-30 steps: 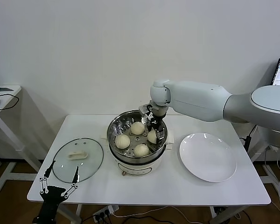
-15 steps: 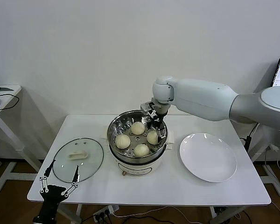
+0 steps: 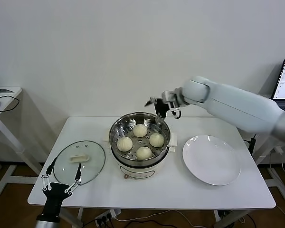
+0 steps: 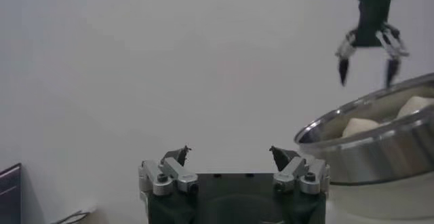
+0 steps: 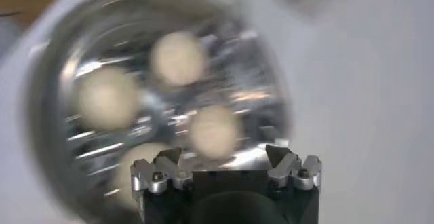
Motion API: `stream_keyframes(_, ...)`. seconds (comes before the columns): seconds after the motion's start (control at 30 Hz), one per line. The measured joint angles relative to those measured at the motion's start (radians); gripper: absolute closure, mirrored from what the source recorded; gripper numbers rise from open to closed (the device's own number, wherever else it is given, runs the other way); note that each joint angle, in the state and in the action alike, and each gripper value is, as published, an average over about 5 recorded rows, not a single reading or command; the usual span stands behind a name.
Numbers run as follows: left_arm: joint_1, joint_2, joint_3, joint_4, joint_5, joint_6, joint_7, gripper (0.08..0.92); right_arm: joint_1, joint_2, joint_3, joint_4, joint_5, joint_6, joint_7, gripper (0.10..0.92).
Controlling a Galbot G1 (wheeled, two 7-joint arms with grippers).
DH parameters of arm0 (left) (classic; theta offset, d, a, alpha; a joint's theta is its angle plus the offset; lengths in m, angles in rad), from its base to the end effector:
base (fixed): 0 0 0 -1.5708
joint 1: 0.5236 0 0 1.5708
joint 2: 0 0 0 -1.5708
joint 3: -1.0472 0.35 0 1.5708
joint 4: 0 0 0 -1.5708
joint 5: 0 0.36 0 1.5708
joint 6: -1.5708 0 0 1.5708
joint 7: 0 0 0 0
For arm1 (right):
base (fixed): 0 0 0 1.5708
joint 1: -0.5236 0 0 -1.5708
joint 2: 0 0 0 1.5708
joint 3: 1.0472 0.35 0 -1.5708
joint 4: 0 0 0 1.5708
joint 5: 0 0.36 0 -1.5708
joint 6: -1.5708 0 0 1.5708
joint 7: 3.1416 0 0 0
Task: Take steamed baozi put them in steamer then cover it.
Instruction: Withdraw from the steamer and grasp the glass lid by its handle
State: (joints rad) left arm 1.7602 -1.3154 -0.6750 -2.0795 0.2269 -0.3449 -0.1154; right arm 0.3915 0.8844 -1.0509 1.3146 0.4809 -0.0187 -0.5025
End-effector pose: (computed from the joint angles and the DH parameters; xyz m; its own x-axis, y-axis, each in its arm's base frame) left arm 0.1324 0.0900 -0.3221 -0.9831 0.0639 -0.1713 -0.0257 0.8796 0.4751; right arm 0.5569 -0.0102 -0.0753 -0.5228 -0.6822 0.5112 -0.7304 0.0493 -0.6812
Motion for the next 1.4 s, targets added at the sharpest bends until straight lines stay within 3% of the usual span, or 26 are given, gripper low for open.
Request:
stream_keyframes(0.23,-0.031,0.023,0.029,0.009,0.090,0.056,-0.066,0.177,-0.294,-0.110,0.306,0.064,0.018,0.113,0.382,0.203)
stream_keyframes(0.47,-0.065,0.046,0.054,0.029,0.205,0.096,-0.136,0.177,-0.658,-0.141,0.681,0.108,0.002,0.217,0.563,0.203)
stream_keyframes(0.9,-0.141,0.086,0.061,0.166,0.523,0.205,-0.167,0.177,-1.243,0.010,1.218,0.154,-0.057,0.343,0.647,0.203)
stream_keyframes(1.4,-0.292,0.074,0.118,0.391,0.813,0.270,-0.201,0.177,-1.549,0.188,1.439,0.196,-0.168,0.434,0.657,0.203)
